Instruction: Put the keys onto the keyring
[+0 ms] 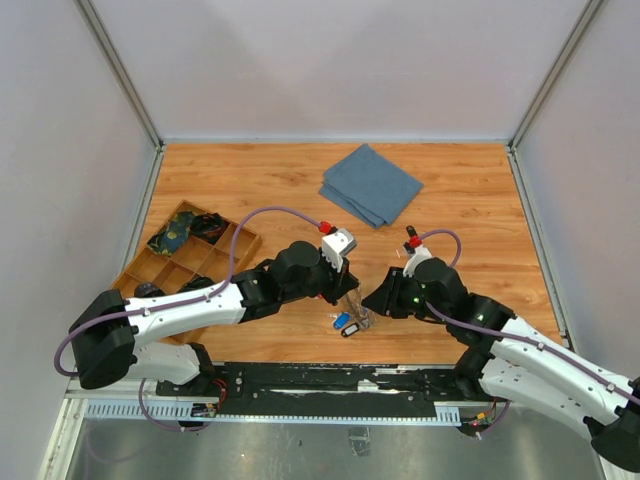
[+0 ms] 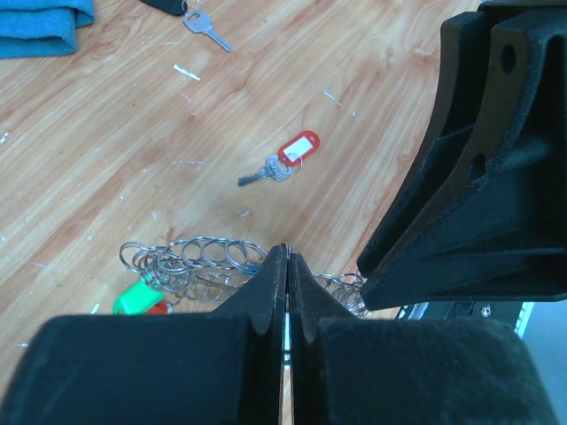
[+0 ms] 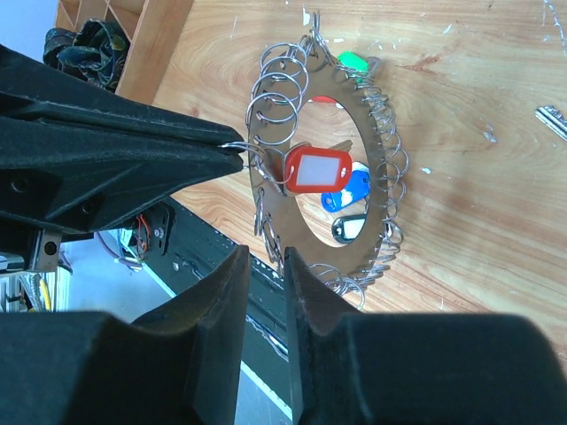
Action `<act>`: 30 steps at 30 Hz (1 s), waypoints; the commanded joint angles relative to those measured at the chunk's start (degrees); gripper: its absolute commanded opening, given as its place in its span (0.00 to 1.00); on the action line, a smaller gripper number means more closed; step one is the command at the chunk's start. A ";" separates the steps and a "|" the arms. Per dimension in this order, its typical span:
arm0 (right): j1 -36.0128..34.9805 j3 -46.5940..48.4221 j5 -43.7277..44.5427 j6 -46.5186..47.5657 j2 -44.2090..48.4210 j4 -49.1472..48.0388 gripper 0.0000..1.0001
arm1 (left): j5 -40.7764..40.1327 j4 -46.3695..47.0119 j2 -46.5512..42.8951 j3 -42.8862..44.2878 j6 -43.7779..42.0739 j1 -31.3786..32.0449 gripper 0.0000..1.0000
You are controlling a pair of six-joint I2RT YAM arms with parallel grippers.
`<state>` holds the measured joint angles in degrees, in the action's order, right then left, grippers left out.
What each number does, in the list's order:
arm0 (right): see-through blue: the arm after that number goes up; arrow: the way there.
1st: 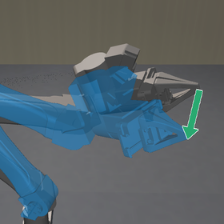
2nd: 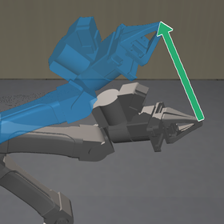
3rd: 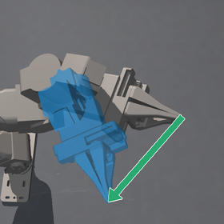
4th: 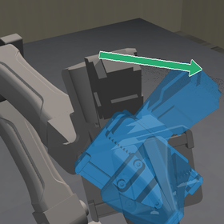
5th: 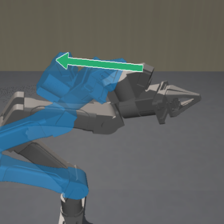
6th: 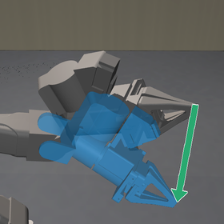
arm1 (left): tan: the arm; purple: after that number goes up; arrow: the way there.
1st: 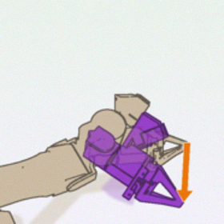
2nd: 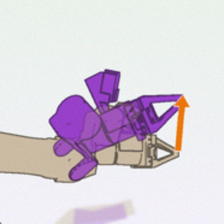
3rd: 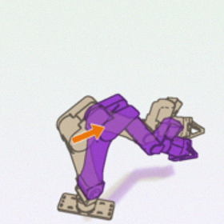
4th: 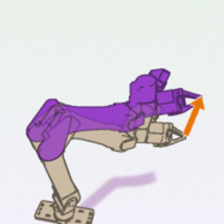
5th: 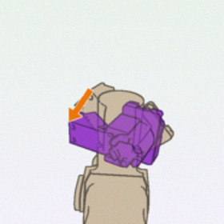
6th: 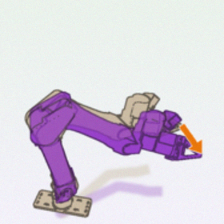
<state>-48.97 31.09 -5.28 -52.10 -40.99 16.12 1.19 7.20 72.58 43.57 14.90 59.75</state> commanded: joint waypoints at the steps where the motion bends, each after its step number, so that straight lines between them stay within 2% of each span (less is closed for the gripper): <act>1: 0.97 -0.84 0.62 0.48 -0.35 -2.27 0.22 | 0.31 2.28 -1.82 -0.06 0.22 -0.27 0.01; 14: 0.93 -1.30 0.04 0.51 -1.71 -3.98 0.18 | 0.34 2.03 -2.08 -0.07 0.13 -0.25 0.00; 25: 0.93 -0.48 0.53 0.86 0.04 -3.11 0.01 | 0.23 2.88 -3.34 -1.29 0.05 -0.25 0.00; 30: 0.92 0.82 0.37 0.87 1.02 -2.08 0.01 | -0.03 4.80 -5.13 -3.15 0.44 -0.30 0.00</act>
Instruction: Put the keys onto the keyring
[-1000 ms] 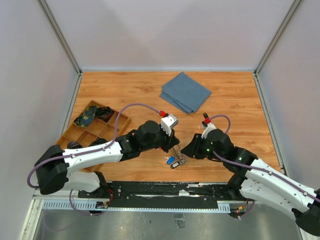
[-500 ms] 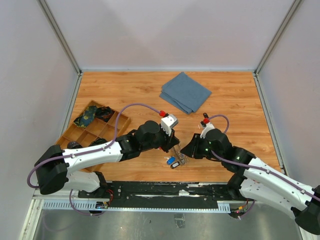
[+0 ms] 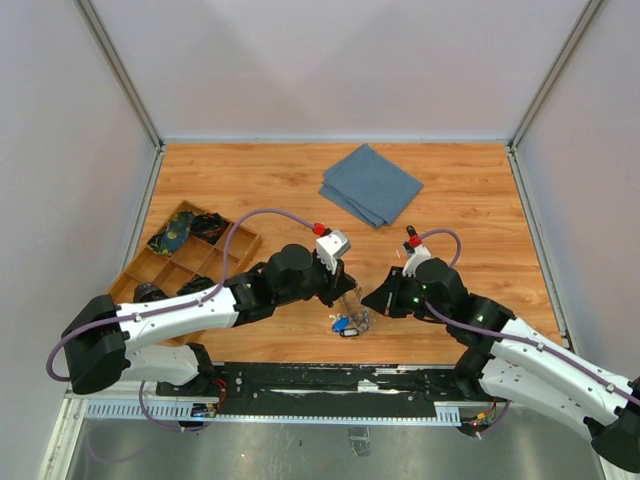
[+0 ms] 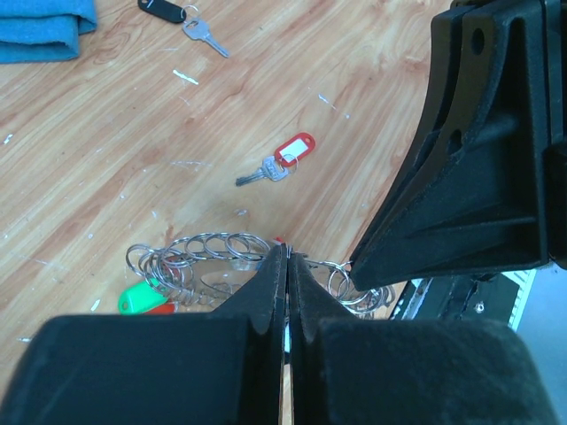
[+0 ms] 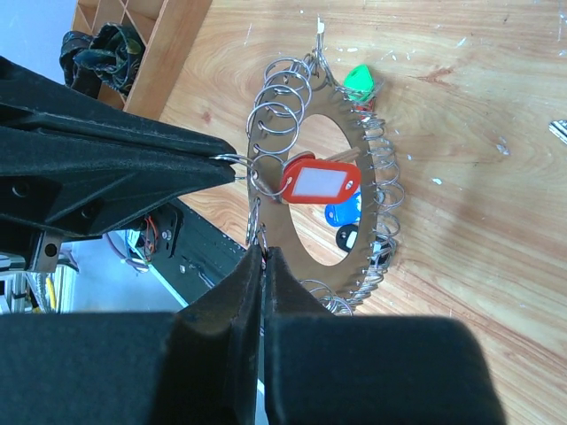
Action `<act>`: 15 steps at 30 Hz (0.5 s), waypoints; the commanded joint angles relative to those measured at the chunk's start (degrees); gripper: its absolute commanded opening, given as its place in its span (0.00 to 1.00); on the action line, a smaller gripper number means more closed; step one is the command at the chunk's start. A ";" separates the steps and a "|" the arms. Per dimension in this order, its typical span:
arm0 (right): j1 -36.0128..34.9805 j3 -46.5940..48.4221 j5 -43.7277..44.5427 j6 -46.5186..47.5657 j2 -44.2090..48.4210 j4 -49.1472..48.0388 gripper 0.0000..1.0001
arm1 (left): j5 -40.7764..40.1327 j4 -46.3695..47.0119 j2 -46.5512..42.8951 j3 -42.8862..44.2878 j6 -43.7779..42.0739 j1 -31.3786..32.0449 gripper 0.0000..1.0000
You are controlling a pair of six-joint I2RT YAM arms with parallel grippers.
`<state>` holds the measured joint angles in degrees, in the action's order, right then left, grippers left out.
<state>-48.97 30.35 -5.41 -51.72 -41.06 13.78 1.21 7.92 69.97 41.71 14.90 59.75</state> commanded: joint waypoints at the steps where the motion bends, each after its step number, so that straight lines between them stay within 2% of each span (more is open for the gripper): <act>1: 0.96 1.78 0.42 0.49 1.27 0.39 0.01 | -0.24 4.47 -2.93 -1.76 0.52 -0.25 0.00; 6: 0.97 3.27 0.23 0.74 2.39 2.24 0.01 | -1.14 6.92 -5.46 -4.20 1.22 -0.24 0.02; 15: 0.94 4.41 1.38 -1.26 3.80 1.03 0.01 | -0.55 11.36 -11.02 -6.80 1.30 -0.27 0.33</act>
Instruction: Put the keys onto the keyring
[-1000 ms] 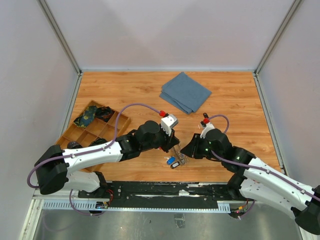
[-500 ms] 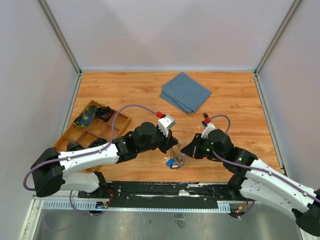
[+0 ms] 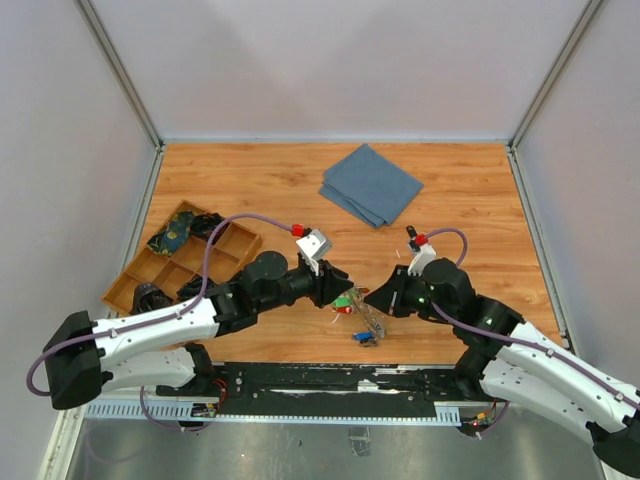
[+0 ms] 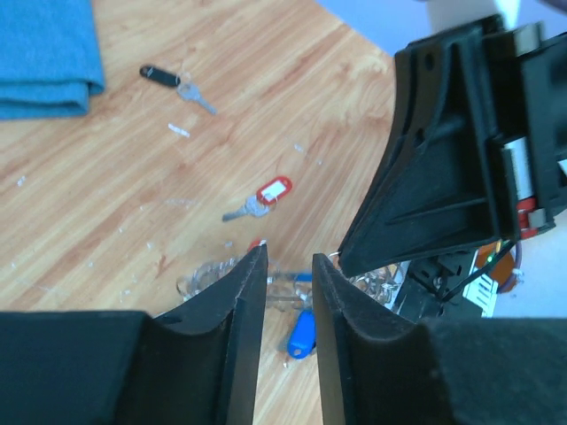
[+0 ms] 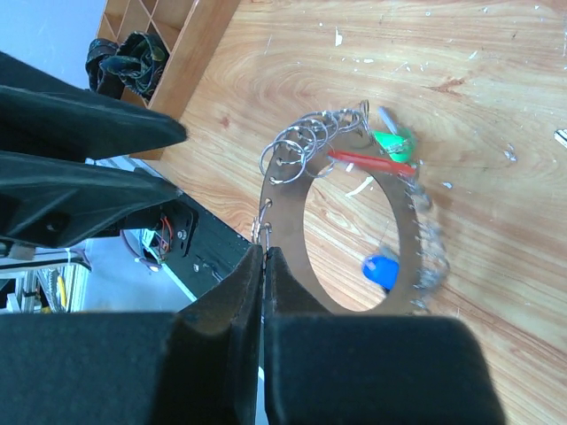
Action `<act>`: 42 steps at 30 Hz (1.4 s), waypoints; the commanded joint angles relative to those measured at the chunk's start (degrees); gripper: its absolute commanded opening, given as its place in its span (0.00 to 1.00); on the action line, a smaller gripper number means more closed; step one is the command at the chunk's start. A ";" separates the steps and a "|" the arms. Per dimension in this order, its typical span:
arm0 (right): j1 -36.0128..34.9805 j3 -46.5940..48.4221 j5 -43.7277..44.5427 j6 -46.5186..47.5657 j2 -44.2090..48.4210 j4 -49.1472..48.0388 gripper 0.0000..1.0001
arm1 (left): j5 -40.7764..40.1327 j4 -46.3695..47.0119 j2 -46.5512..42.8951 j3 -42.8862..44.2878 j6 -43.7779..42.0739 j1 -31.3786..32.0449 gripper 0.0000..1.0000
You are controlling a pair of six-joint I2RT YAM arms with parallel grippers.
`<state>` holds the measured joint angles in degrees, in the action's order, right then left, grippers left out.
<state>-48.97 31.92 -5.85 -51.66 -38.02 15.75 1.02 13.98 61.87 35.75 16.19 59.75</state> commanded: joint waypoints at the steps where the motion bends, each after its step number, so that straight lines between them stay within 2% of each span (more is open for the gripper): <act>1: 0.97 3.14 2.21 -1.76 0.76 -1.01 0.01 | -0.44 5.79 -4.21 -1.24 -0.08 -0.25 0.35; 7: 0.93 5.57 5.13 -3.51 0.71 -0.88 0.00 | -0.39 8.43 -11.48 -5.11 -2.21 -0.25 0.47; 12: 0.92 8.24 8.55 -4.89 0.92 0.59 0.00 | -0.40 4.67 -14.46 -4.36 -5.53 0.01 0.54; 15: 0.95 10.39 10.81 -5.23 0.85 1.88 0.00 | -8.08 3.20 -14.32 -2.76 -7.97 3.87 0.58; 18: 0.98 11.93 13.76 -6.30 1.08 2.07 0.00 | -18.54 8.41 -13.95 -4.43 -11.83 10.84 0.61; 24: 0.92 14.68 18.25 -8.52 2.04 2.23 0.00 | -31.86 23.18 -12.74 -9.59 -17.82 16.03 0.60; 28: 0.97 15.79 19.41 -10.27 2.28 2.96 0.01 | -35.85 33.99 -10.26 -11.26 -26.91 17.84 0.57; 32: 0.96 15.92 20.47 -12.17 2.75 2.55 0.01 | -33.98 40.90 -4.84 -10.57 -33.73 18.23 0.51; 36: 0.96 16.32 20.44 -12.57 3.01 2.28 0.00 | -32.13 51.76 0.53 -11.29 -40.05 19.64 0.49; 42: 0.97 16.44 19.59 -13.11 3.30 2.13 0.01 | -30.31 54.24 5.09 -9.64 -44.16 21.15 0.47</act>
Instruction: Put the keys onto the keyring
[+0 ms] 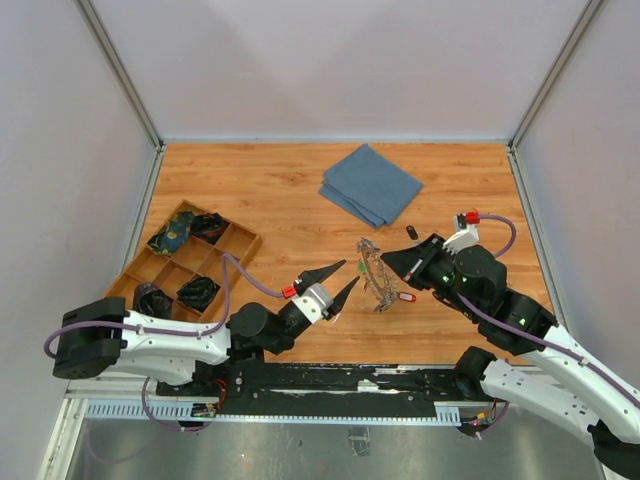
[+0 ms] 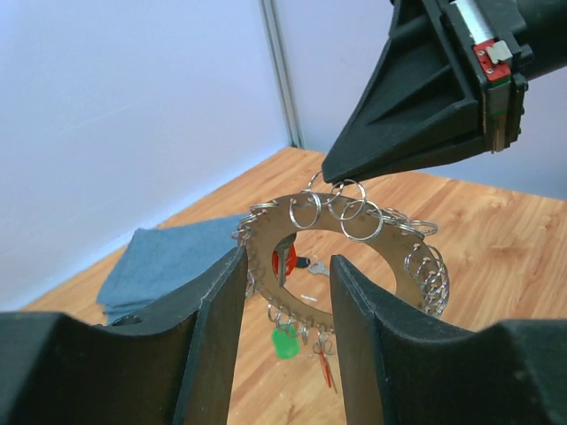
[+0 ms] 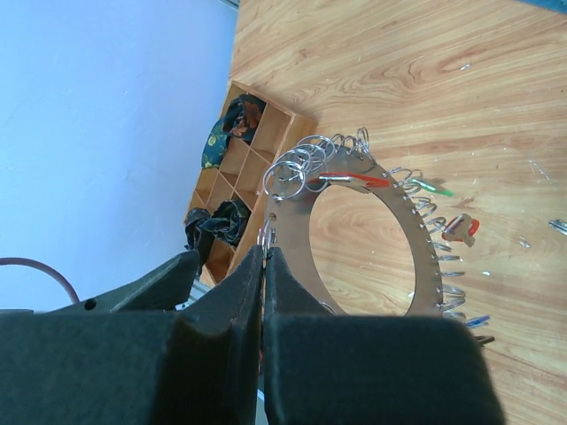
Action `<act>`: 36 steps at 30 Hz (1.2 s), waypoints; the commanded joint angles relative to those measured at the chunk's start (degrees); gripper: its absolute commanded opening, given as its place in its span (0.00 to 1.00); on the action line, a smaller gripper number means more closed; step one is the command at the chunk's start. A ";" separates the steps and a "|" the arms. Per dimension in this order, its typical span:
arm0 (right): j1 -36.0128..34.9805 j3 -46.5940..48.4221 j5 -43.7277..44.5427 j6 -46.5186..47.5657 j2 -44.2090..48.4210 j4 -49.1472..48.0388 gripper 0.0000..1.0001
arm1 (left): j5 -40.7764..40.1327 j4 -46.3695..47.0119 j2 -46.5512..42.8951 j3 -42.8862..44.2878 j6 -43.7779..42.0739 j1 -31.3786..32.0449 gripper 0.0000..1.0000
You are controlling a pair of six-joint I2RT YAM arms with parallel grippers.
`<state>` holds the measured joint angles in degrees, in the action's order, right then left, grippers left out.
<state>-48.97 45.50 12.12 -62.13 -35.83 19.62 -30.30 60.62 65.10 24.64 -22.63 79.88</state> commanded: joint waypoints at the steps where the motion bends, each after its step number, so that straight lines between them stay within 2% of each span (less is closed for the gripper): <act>1: 0.98 2.80 1.39 -2.80 1.07 -1.85 0.01 | 1.14 7.74 2.41 1.77 -6.11 1.26 0.47; 12: 0.98 2.89 -0.07 -3.90 1.42 -2.40 0.01 | -3.56 14.09 11.44 4.06 -20.20 2.34 0.41; 19: 0.94 2.75 -1.06 -3.95 1.47 -2.57 0.01 | -5.75 14.65 15.30 6.92 -25.40 2.39 0.36; 24: 0.92 2.34 -1.57 -4.31 1.81 -2.72 0.01 | -6.57 19.99 18.92 7.62 -30.07 2.39 0.32; 36: 0.98 2.32 -2.16 -4.54 2.30 -2.94 0.00 | -3.72 18.10 19.89 7.80 -28.62 2.48 0.36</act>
<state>-48.97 45.50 10.46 -64.73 -34.54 19.59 -34.65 76.23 85.34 31.14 -51.37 81.87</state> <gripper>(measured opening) 0.012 0.365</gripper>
